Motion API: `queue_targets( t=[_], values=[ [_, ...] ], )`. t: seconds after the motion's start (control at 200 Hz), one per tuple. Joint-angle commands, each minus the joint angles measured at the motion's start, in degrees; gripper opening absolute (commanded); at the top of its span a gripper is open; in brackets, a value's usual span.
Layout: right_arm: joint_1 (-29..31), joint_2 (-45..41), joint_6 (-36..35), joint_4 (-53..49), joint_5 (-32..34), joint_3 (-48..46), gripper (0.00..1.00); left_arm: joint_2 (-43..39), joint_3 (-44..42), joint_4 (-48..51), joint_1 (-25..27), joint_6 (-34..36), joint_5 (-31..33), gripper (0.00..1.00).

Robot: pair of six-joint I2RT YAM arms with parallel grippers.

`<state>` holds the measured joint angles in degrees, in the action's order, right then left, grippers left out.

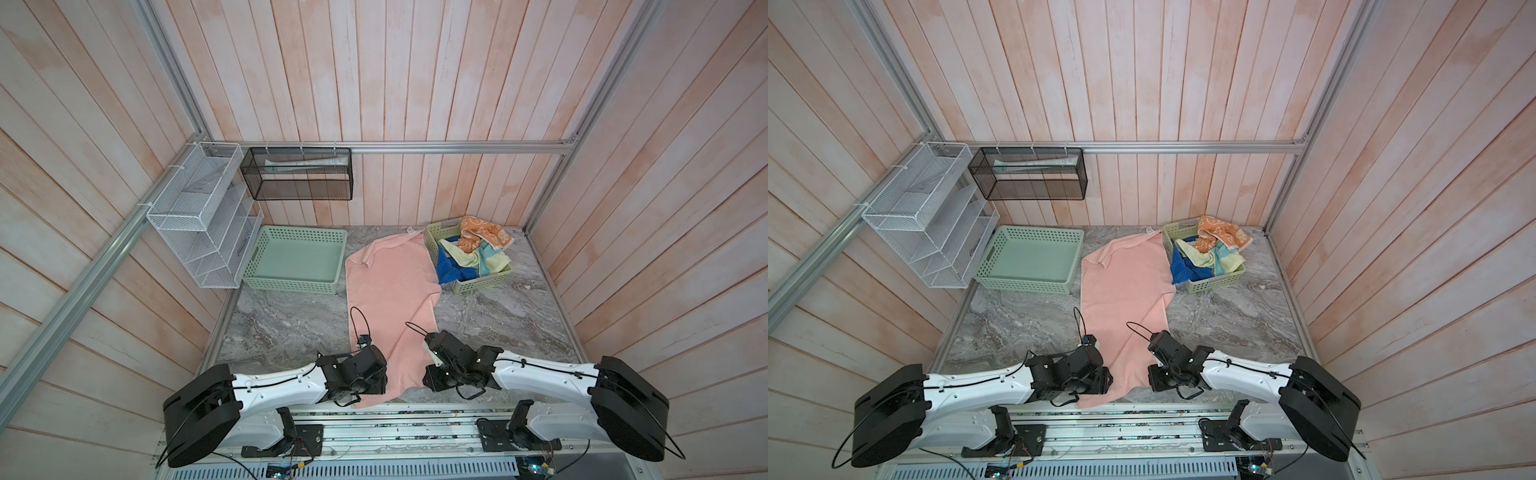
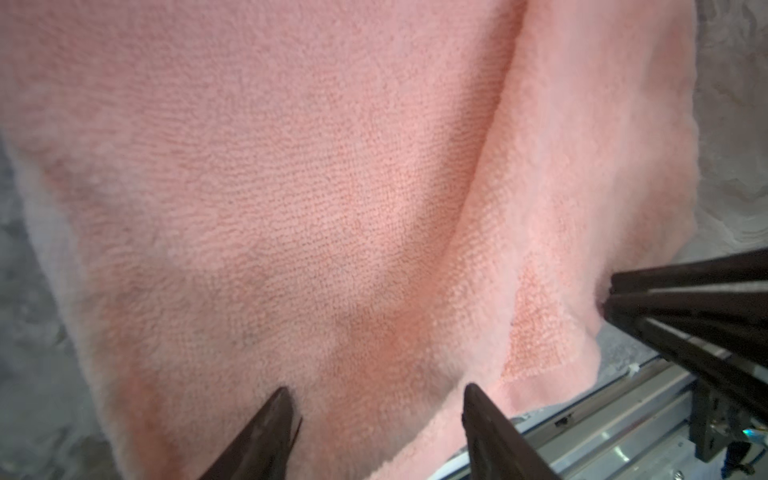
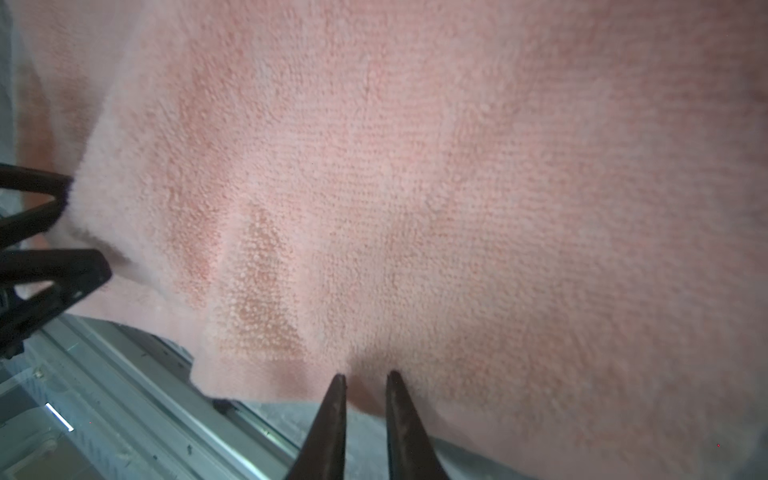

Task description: Fold and stack the towels

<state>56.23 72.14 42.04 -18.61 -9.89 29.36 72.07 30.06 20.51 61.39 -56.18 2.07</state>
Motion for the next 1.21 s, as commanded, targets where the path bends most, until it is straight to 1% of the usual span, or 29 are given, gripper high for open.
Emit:
queue_targets(
  t=[0.0,0.135,0.215,0.275,0.41,0.52,0.595,0.705,0.875,0.99,1.06,1.1,1.2],
  values=[
    [3.22,-1.21,9.15,-10.84,0.93,0.29,0.21,-0.26,-3.02,12.84,0.87,-4.91,0.85,0.67],
    [3.5,-3.29,8.43,-16.16,0.48,5.89,0.23,-4.65,-2.54,16.13,1.02,-4.91,2.41,0.67],
    [2.41,-2.51,5.54,-17.02,1.51,10.02,0.24,-7.44,-2.47,15.14,1.02,-3.52,3.09,0.65],
    [0.23,-0.47,1.44,-16.78,1.37,12.86,0.25,-8.53,-2.6,13.39,1.02,-2.8,3.21,0.63],
    [-5.56,6.93,-6.78,-15.71,0.64,17.45,0.24,-6.69,-2.64,9.94,1.02,-2.22,2.74,0.61],
    [-6.12,11.61,-9.51,-13.57,0.26,17.85,0.22,-2.87,-1.63,9.81,1.02,-2.17,2.5,0.61],
    [-6.13,12.28,-8.91,-11.43,-0.92,14.83,0.22,-0.96,-0.77,10.19,1.02,-2.22,2.42,0.63],
    [-5.66,9.6,-5.48,-8.81,-1.97,8.0,0.22,-0.25,-0.06,10.38,1.02,-2.69,2.48,0.66],
    [-2.12,0.38,3.34,-8.25,-2.21,-0.67,0.21,-1.22,-0.16,12.05,1.02,-4.47,2.39,0.69],
    [-0.23,-5.05,9.33,-7.49,-3.12,-5.23,0.21,-2.61,-1.76,12.36,1.02,-6.34,1.08,0.69],
    [0.02,-7.44,10.6,-8.76,-2.6,-5.57,0.21,-3.67,-2.89,11.83,1.08,-7.29,-0.04,0.69],
    [0.02,-8.35,10.29,-10.19,-1.69,-4.17,0.21,-4.36,-2.55,12.33,1.02,-7.49,-0.02,0.69],
    [-0.52,-8.59,7.2,-15.47,4.5,3.32,0.22,-5.93,1.8,15.75,0.8,-5.29,3.14,0.69]
  ],
)
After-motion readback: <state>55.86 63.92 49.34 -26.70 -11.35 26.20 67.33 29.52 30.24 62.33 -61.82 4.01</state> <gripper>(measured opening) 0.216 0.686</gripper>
